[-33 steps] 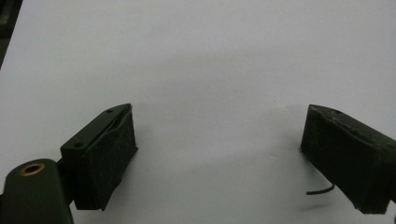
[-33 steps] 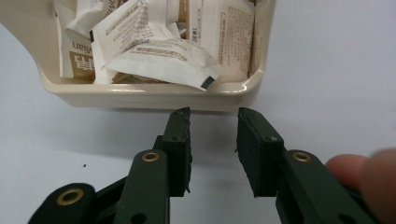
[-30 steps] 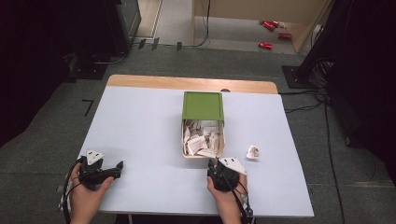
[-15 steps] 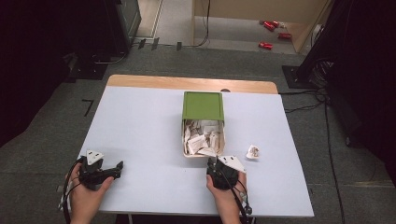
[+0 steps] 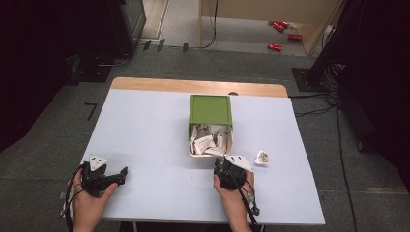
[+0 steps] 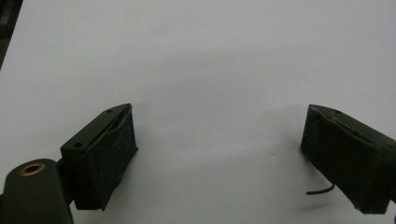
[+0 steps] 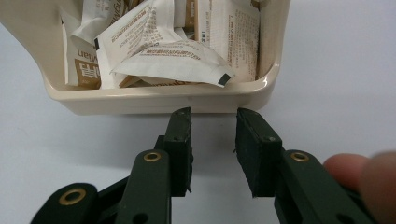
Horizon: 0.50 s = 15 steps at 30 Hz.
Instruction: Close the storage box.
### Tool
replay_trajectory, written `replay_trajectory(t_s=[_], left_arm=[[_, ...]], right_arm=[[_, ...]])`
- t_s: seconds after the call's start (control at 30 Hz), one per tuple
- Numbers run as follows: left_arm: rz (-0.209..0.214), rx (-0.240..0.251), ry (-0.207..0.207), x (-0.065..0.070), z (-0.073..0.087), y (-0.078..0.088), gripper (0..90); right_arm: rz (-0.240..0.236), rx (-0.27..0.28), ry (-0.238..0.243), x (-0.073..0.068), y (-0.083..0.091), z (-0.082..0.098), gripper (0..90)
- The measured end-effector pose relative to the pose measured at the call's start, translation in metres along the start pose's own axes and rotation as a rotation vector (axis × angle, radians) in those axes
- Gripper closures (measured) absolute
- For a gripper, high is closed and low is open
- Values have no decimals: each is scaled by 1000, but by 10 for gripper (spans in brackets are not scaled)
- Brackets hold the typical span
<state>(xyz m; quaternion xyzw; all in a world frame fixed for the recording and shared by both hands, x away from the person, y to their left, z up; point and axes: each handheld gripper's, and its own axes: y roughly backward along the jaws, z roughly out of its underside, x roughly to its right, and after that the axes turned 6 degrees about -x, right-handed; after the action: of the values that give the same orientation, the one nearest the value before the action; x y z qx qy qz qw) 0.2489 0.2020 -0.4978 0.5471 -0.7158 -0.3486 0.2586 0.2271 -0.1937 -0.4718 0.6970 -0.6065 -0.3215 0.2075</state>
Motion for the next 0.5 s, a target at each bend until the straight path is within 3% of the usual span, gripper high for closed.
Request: replay_trajectory(t_s=[0.5], left_arm=[[0, -1, 0, 0, 0, 0, 107]], right_arm=[[13, -1, 2, -2, -11, -15, 673]])
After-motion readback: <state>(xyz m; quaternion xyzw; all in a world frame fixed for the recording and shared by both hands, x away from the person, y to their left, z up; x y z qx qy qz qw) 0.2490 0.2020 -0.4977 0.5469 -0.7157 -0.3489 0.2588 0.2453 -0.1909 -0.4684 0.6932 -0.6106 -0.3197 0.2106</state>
